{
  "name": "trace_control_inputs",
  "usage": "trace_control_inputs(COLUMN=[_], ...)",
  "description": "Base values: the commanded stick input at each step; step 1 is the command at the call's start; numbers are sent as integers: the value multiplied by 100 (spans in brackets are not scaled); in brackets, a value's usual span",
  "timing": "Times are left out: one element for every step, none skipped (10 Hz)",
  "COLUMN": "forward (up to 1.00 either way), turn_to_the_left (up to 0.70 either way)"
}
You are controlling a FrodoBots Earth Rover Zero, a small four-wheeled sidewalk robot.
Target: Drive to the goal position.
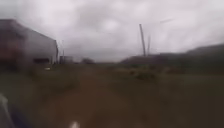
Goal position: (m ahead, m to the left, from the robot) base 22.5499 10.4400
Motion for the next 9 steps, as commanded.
trace_control_inputs(forward=[70,70,70,70,70,70,70,70,70], turn_to_the_left=[15,29,35,35,35,30,15,1,0])
